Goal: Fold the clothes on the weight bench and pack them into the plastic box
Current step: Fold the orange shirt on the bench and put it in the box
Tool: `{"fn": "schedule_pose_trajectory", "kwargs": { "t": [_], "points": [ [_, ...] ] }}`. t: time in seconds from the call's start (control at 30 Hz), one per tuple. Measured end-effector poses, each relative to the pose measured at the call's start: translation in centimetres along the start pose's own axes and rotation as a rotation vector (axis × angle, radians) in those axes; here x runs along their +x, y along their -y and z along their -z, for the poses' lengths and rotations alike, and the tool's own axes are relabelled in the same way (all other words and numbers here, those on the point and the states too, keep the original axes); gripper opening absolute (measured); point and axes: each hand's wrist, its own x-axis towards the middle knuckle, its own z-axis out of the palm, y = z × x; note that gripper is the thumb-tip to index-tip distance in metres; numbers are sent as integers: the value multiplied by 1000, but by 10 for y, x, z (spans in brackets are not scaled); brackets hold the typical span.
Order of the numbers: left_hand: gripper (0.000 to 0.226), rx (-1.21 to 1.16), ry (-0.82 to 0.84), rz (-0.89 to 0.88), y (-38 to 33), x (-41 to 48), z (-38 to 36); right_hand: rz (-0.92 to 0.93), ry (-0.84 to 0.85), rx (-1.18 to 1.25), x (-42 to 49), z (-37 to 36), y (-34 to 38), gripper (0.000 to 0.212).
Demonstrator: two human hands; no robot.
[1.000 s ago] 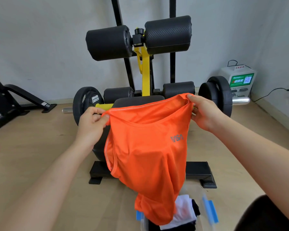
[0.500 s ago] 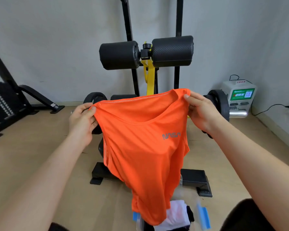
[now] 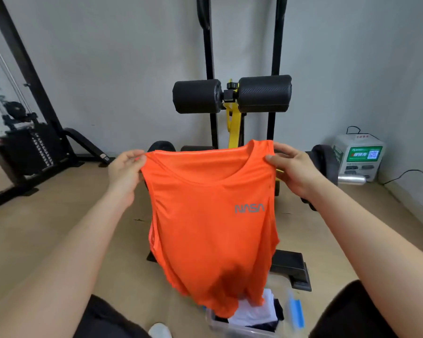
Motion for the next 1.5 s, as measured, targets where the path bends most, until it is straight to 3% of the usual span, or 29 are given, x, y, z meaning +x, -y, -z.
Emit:
{"fn": "schedule_pose_trajectory", "kwargs": {
  "t": [0.2, 0.3, 0.5, 0.6, 0.7, 0.9, 1.23, 1.5],
  "points": [
    [21, 73, -124, -94, 8, 18, -12, 68, -127, -262, 10, -12, 8, 35],
    [10, -2, -114, 13, 21, 33, -23, 19, -157, -207, 27, -14, 4, 37],
    [18, -34, -65, 125, 54, 74, -45, -194, -38, 45, 64, -3, -18, 40],
    [30, 57, 20, 133, 72, 97, -58, -266, 13, 56, 95, 5, -24, 36],
    [27, 205, 69, 121, 92, 129, -67, -297, -1, 36, 129, 13, -37, 34],
    [31, 380, 87, 127, 127, 200, -93, -361, -123, 47, 200, 23, -70, 27],
    [27, 314, 57, 157, 171, 287, -155, -355, -195, 80, 298, 34, -101, 17],
    [18, 243, 70, 134, 164, 304, -163, -261, -239, 186, 313, 37, -102, 6]
  ]
}}
